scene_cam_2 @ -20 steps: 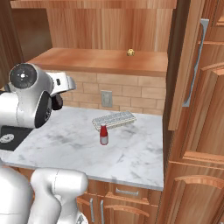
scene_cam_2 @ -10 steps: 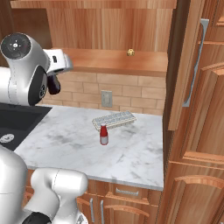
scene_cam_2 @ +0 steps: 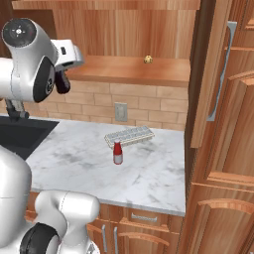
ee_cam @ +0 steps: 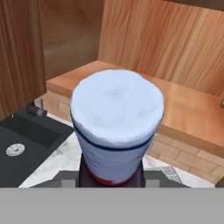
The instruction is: Pick the ketchup and condiment bottle from the counter and place them in the cabinet.
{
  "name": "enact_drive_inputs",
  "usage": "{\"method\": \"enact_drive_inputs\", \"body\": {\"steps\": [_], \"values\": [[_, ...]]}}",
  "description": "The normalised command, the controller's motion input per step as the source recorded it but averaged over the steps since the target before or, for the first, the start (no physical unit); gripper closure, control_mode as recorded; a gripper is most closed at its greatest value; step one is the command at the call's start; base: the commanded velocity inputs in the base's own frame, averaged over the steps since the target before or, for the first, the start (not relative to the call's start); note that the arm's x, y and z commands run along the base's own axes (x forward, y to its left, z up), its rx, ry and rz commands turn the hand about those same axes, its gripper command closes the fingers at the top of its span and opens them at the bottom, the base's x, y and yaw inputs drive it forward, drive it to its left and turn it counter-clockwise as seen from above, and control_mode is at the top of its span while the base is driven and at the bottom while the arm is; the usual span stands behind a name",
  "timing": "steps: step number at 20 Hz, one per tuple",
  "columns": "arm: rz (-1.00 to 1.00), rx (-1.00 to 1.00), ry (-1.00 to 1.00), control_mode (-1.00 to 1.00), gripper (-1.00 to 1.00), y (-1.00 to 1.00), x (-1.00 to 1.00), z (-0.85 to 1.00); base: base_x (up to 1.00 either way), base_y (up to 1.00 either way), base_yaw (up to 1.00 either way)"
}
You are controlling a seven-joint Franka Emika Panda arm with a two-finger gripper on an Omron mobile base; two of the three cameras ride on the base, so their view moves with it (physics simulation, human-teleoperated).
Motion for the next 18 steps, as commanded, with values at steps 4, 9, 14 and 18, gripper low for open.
{"method": "enact_drive_inputs", "body": {"steps": [4, 9, 14, 18], "values": [[0.00, 0.00, -0.09, -1.00, 1.00, 0.00, 0.17, 0.14, 0.00, 0.00, 0.00], [0.00, 0.00, -0.09, -1.00, 1.00, 0.00, 0.28, 0.09, 0.00, 0.00, 0.00], [0.00, 0.00, -0.05, -1.00, 1.00, 0.00, 0.35, 0.00, 0.00, 0.00, 0.00], [0.00, 0.00, 0.00, -1.00, 1.00, 0.00, 0.36, -0.03, 0.00, 0.00, 0.00]]}}
